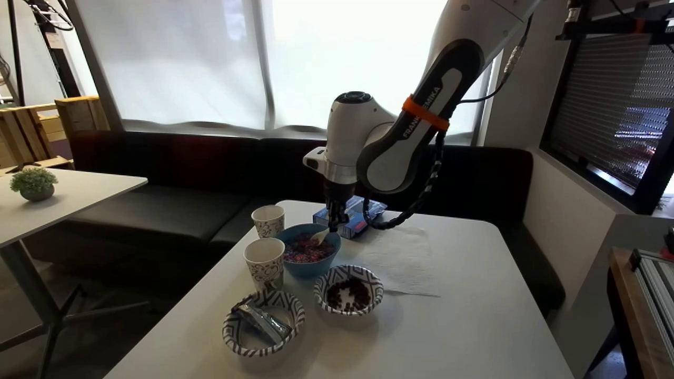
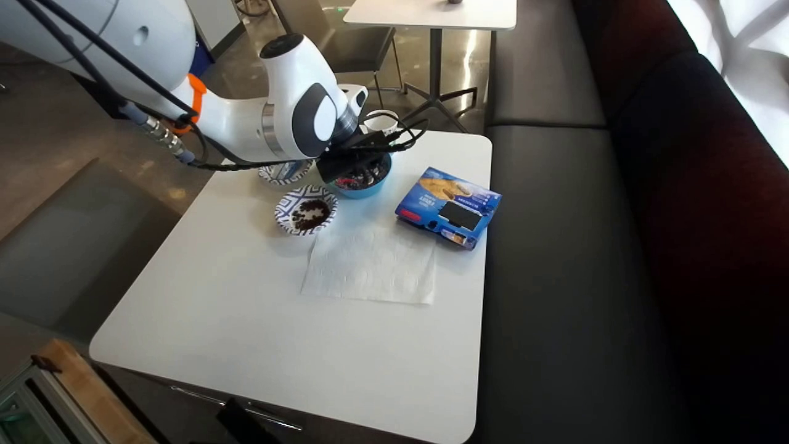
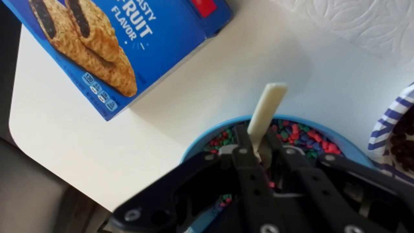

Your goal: Put some of the blue bowl's contents into the cup on the left

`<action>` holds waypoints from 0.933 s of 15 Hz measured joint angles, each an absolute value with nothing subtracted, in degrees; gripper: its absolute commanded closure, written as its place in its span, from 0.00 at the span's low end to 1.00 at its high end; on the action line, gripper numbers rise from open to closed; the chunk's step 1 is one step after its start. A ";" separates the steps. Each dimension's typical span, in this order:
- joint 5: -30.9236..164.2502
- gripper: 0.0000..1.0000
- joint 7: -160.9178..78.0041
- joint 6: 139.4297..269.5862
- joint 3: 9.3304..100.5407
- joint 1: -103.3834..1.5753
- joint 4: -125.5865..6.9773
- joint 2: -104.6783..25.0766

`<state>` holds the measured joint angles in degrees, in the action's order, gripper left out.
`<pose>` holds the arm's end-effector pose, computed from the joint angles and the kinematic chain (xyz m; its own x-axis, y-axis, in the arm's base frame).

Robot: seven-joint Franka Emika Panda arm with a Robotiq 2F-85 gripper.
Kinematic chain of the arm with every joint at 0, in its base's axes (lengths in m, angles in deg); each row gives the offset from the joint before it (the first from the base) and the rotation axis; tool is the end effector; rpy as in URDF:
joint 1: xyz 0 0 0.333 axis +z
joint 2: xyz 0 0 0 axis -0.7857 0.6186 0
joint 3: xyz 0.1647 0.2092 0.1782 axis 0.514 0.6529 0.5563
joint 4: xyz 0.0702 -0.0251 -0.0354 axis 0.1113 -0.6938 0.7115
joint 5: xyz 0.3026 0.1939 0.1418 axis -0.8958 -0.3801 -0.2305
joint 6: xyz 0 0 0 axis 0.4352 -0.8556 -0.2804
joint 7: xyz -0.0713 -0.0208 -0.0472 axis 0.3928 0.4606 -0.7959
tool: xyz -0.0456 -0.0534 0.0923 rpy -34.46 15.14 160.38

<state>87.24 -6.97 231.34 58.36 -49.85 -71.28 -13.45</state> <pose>0.6617 0.0352 0.1465 0.5947 0.8015 0.0634 0.7568 -0.5846 0.2922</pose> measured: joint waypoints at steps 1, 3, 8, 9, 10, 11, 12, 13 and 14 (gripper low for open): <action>87.52 0.97 -6.94 231.33 58.33 -49.71 -70.54 -12.82; 87.93 0.97 -6.83 231.33 58.33 -49.50 -69.09 -11.54; 87.95 0.97 -6.59 231.33 58.97 -49.52 -66.33 -9.08; 87.92 0.97 -6.59 231.33 59.18 -49.61 -65.95 -8.74; 87.84 0.97 -6.59 231.33 59.56 -49.83 -65.67 -8.46; 87.77 0.97 -6.59 231.33 60.01 -50.14 -65.53 -8.27; 87.58 0.97 -6.59 231.33 60.52 -50.56 -65.41 -8.10; 87.41 0.97 -6.59 231.33 61.09 -51.09 -65.31 -7.93; 87.15 0.97 -6.56 231.33 61.77 -51.82 -65.23 -7.78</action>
